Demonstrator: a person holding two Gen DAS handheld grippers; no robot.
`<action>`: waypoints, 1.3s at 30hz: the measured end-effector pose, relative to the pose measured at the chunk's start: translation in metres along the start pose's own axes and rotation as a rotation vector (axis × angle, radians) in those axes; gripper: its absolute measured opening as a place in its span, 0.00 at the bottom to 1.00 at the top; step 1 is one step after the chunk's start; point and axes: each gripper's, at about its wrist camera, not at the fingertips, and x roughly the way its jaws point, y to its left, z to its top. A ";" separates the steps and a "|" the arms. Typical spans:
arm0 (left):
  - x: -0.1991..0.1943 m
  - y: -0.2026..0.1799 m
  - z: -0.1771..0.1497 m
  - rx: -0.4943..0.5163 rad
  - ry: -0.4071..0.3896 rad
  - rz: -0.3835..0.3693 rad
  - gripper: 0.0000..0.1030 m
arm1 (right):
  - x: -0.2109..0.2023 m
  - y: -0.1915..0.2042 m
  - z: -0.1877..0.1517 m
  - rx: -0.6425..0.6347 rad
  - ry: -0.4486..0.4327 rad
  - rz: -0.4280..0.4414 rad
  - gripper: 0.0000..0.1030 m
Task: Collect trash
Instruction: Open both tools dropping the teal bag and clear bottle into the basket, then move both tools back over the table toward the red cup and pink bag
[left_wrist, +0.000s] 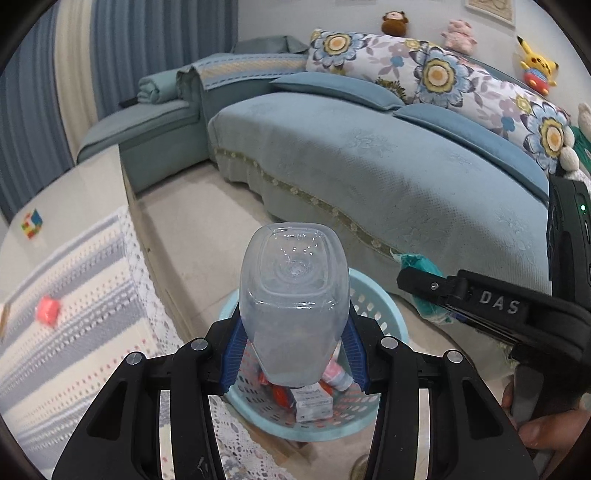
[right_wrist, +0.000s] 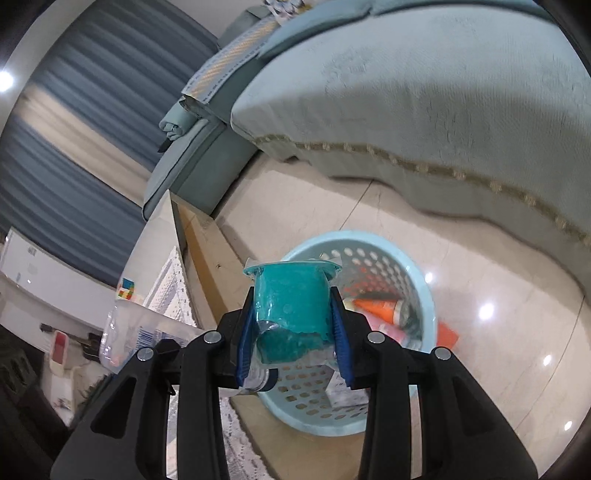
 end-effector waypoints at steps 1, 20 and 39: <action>0.003 0.004 -0.002 -0.018 0.005 -0.016 0.44 | 0.003 -0.002 -0.001 0.018 0.018 0.018 0.35; -0.048 0.066 -0.020 -0.076 -0.070 0.126 0.57 | 0.004 0.034 -0.008 -0.032 0.031 0.087 0.48; -0.140 0.246 -0.091 -0.292 -0.105 0.439 0.93 | 0.063 0.179 -0.082 -0.362 0.042 0.127 0.93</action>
